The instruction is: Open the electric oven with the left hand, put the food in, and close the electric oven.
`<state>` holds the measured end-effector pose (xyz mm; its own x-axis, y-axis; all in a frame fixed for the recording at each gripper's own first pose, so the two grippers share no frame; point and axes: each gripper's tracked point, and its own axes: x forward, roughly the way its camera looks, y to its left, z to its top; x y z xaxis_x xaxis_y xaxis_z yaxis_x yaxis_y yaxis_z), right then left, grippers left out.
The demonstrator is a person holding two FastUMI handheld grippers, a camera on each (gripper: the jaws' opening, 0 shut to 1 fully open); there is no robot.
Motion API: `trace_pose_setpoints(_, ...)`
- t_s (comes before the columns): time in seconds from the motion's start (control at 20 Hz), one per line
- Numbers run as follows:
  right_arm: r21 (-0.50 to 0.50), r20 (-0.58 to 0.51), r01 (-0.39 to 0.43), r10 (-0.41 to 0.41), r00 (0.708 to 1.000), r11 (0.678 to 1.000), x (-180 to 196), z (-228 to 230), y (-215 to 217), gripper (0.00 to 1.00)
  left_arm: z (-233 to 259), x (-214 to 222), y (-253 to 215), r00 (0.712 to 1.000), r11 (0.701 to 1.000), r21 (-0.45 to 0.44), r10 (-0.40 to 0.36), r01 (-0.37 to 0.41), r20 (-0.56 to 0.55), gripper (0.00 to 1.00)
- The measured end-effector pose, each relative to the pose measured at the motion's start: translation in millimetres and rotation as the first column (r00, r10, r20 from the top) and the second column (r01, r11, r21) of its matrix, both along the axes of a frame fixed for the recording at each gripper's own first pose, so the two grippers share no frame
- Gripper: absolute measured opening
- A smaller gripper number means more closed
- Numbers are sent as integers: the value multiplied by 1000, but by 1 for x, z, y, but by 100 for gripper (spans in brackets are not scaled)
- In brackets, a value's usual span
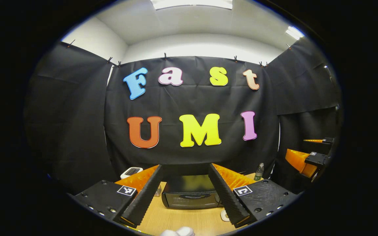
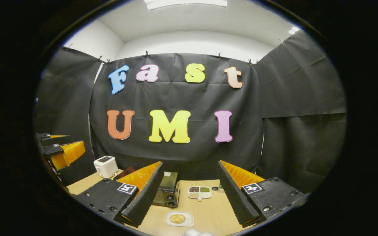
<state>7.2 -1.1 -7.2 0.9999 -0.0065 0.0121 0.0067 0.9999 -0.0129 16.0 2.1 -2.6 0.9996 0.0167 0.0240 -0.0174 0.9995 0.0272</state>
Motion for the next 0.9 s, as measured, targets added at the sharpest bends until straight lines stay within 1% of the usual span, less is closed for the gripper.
trace_pose_setpoints(0.2, -1, -4, 4, -4, 1000, 1000, 1, 0, -2, 100, -18, 10, -1, 1000, 1000, 10, 7, -7, 8, 92)
trace_pose_setpoints(0.5, -27, 7, 19, -18, 1000, 999, 0, 7, -17, 100, -97, 34, -13, 996, 1000, -30, 0, -3, -87, 93)
trace_pose_setpoints(0.75, -35, -2, 29, -29, 1000, 999, 4, 7, -26, 100, -156, 67, -24, 992, 1000, -29, 1, -4, -125, 93)
trace_pose_setpoints(0.9, -50, -15, 38, -39, 999, 998, 5, 4, -33, 100, -183, 97, -33, 990, 1000, 2, -12, 12, -138, 92)
